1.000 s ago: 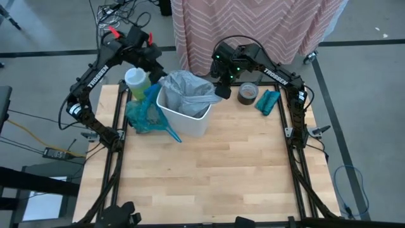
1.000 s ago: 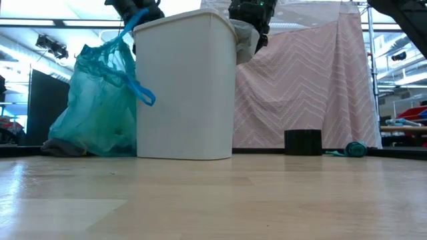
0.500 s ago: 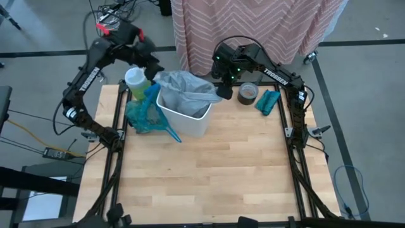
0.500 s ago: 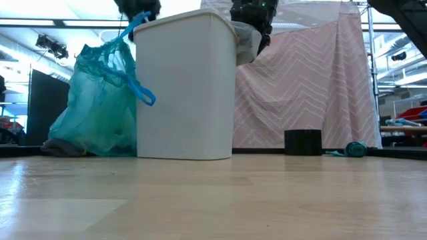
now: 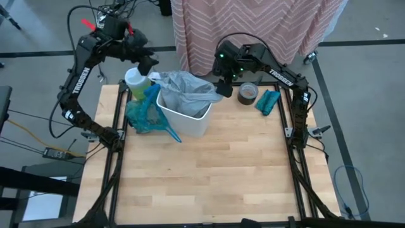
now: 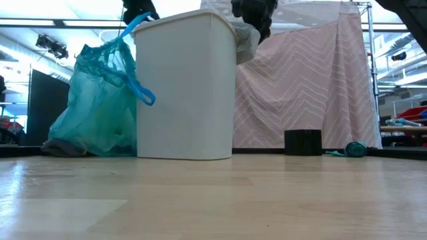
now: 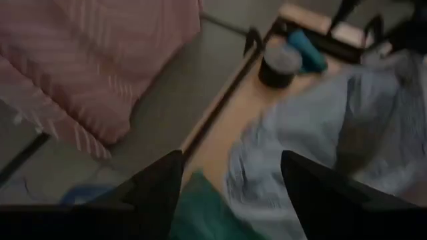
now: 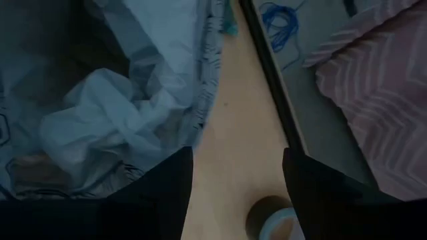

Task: Place trash/remove bag and relplace
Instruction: Insert the gray trash bag into the trash bin

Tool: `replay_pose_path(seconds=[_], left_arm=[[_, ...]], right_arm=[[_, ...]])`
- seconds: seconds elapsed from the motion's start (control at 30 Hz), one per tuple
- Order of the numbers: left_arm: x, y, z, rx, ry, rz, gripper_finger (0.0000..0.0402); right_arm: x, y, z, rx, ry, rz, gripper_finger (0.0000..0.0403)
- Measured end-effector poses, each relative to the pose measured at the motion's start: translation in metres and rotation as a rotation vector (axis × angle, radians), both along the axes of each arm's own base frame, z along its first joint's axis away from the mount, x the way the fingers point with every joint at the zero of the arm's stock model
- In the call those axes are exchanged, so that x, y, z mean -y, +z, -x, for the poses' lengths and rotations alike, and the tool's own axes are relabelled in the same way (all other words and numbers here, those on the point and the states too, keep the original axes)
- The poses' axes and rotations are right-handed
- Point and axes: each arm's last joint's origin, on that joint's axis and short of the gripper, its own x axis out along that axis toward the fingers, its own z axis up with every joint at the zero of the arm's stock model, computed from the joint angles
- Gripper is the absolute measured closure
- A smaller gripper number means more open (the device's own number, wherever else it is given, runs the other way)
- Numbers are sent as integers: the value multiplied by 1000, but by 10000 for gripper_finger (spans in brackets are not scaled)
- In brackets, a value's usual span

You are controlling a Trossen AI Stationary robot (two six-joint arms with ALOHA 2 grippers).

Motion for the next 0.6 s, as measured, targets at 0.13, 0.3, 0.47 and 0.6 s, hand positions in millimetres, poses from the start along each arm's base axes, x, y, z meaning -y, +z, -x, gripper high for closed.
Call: replay_pose_path(seconds=[0.13,0.3,0.47,0.6], left_arm=[[15,4,10,4,1,36,135],[59,14,35,31,-86,98,139],[89,10,55,-48,-31,7,173],[93,-4,63,-78,117,-67,227]], right_arm=[[-5,7,5,11,-7,33,183],[-8,15,11,34,-6,45,184],[-10,20,14,60,-27,40,184],[-10,20,14,69,-28,42,184]])
